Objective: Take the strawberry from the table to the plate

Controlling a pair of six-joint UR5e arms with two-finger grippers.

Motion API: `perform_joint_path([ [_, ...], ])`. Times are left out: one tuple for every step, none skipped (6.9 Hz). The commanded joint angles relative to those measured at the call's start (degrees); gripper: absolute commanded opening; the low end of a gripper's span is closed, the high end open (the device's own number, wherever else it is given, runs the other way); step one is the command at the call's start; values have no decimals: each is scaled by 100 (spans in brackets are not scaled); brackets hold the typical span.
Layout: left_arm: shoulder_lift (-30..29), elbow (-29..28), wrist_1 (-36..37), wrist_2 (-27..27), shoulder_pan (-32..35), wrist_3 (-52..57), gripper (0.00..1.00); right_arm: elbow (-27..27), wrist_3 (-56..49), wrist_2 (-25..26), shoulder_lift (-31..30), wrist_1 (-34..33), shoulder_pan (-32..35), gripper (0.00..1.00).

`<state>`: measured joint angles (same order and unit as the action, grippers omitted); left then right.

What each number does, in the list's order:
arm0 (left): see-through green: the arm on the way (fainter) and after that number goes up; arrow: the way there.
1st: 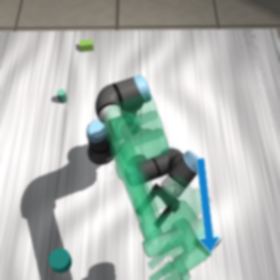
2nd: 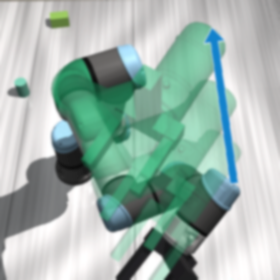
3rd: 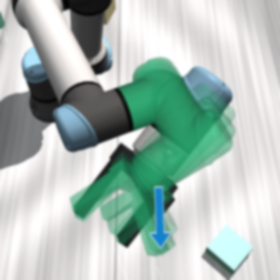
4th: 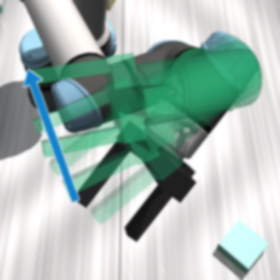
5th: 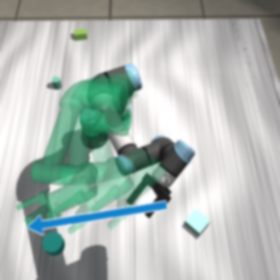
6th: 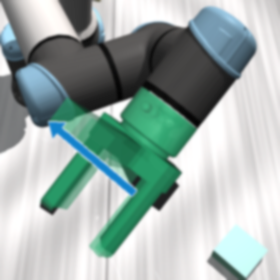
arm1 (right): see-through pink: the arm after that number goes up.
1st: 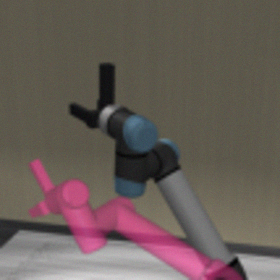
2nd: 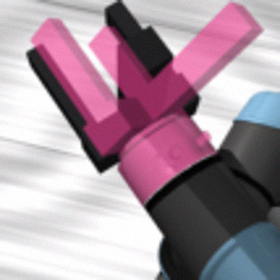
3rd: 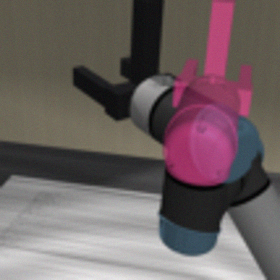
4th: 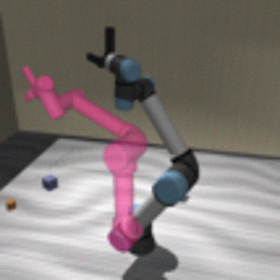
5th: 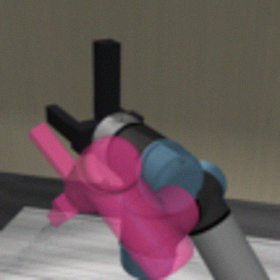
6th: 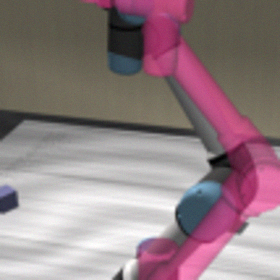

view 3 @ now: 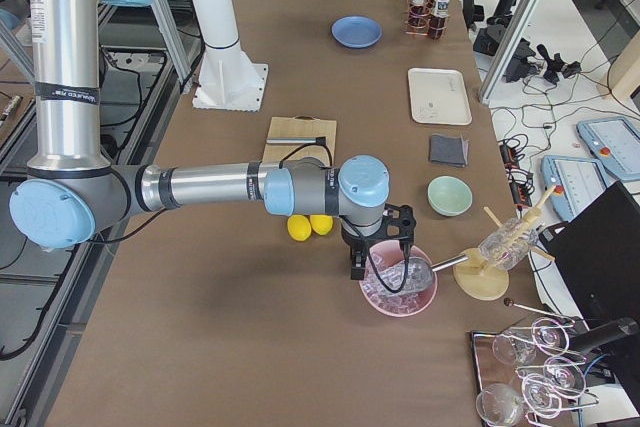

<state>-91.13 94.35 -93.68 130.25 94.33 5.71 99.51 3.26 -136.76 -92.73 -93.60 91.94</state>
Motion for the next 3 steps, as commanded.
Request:
perform_joint_path([
  [-2, 22, -1, 0, -2, 0, 98, -37, -1, 0, 1, 9, 0, 100],
  [-10, 13, 8, 0, -2, -9, 98, -37, -1, 0, -8, 9, 0, 100],
  [-11, 13, 16, 0, 7, -9, 98, -37, -1, 0, -8, 9, 0, 100],
])
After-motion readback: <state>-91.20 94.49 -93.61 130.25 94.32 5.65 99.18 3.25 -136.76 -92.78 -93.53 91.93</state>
